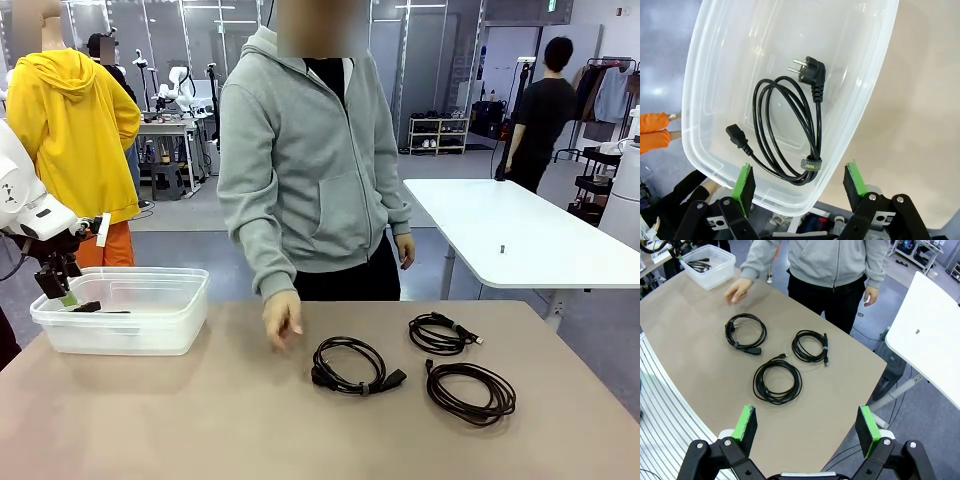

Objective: Organize and store the cables.
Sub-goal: Place the Power Cable into the Organizing box.

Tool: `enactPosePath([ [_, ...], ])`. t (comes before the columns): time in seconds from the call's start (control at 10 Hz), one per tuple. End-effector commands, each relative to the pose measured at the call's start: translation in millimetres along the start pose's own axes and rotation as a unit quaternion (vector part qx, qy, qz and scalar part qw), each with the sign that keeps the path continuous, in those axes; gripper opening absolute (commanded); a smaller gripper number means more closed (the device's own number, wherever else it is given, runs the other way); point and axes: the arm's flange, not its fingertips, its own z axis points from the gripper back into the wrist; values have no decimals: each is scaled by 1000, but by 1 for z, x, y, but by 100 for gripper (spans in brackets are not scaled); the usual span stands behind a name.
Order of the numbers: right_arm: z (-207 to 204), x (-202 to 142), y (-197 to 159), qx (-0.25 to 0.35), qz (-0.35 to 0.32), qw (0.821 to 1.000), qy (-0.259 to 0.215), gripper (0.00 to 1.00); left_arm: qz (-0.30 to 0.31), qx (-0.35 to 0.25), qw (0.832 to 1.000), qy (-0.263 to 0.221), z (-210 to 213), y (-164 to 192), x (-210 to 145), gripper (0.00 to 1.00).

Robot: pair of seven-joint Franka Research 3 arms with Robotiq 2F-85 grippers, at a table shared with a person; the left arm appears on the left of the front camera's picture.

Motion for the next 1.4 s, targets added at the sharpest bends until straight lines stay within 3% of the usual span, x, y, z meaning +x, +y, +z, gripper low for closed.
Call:
enactPosePath([
  [0.0,0,-1,0,0,-1,1000,0,100,-6,-9,1000,-29,23,1,16,90],
  [0.3,0,-1,0,0,-1,1000,0,100,39,-77,984,-157,114,-33,3,90],
  [0.5,0,-1,0,0,-1,1000,0,100,71,-94,973,-198,155,-61,-13,90],
  [0.9,0,-1,0,0,-1,1000,0,100,75,-53,939,-331,247,-130,-49,90],
  [1.2,0,-1,0,0,-1,1000,0,100,96,14,928,-359,293,-181,-71,90],
  [1.3,0,-1,0,0,-1,1000,0,100,94,28,931,-350,298,-192,-74,90],
])
